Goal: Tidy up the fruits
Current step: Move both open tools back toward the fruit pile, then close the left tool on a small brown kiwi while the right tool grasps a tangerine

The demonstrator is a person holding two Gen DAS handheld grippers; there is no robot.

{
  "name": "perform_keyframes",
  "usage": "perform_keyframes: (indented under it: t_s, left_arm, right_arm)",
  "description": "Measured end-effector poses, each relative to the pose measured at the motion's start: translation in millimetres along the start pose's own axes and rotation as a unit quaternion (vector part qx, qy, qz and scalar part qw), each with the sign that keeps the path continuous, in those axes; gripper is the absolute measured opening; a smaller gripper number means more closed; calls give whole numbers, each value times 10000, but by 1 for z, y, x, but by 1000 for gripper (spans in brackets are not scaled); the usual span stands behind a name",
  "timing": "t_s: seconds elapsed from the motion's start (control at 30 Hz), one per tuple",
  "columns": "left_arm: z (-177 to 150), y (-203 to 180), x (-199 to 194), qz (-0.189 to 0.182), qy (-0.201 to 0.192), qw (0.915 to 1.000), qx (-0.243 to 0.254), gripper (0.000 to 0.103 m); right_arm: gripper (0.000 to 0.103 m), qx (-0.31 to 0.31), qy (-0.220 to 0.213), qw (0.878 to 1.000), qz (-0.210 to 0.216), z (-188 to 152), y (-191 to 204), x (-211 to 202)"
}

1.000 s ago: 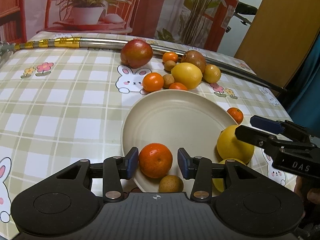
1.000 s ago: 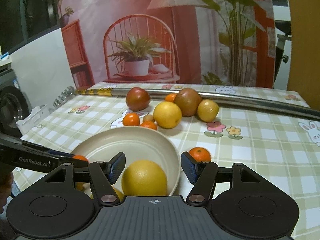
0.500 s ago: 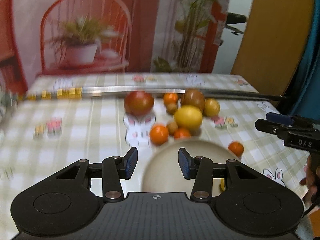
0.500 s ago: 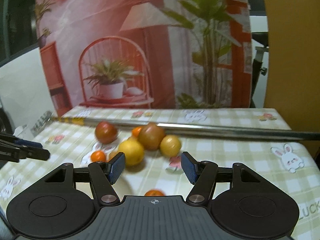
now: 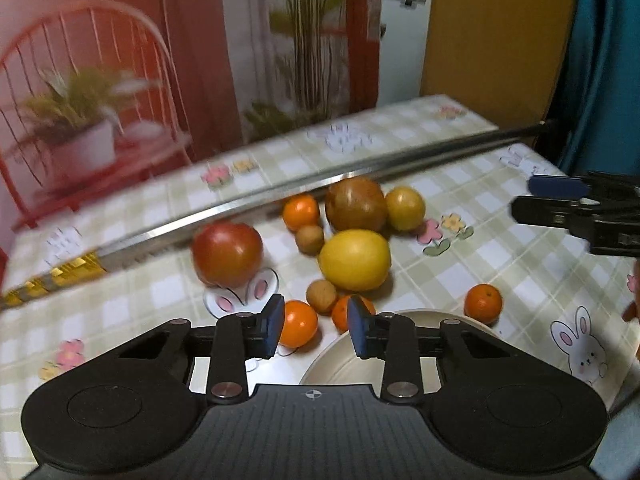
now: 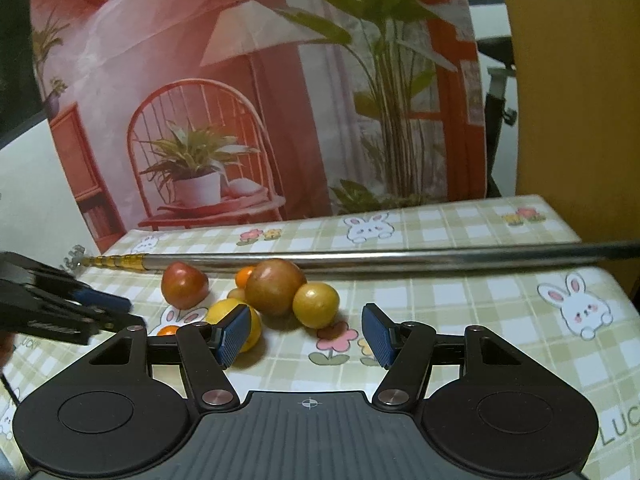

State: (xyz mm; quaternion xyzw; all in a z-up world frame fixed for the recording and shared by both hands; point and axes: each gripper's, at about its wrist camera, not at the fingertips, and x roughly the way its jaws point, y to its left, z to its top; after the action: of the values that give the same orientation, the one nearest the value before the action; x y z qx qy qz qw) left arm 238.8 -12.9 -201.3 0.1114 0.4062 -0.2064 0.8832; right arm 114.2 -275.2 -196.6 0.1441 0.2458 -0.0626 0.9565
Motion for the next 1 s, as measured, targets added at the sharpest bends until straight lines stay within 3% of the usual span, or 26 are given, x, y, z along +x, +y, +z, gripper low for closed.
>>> perform_keyframes:
  t_s: [0.1, 0.27, 0.57, 1.0]
  left_arm:
    - [4, 17, 23, -239, 266, 9986, -387, 28]
    - [11, 38, 50, -559, 471, 9934, -879, 26]
    - [19, 28, 76, -733, 644, 9944, -410, 26]
    - [23, 34, 89, -819, 857, 9912, -587, 27]
  right_arm:
    - [58, 95, 48, 9999, -42, -3, -6, 3]
    - [58, 226, 111, 9997, -79, -8, -15, 7]
    - [58, 322, 182, 9992, -123, -12, -22, 11]
    - [58, 374, 242, 9990, -91, -14, -22, 12]
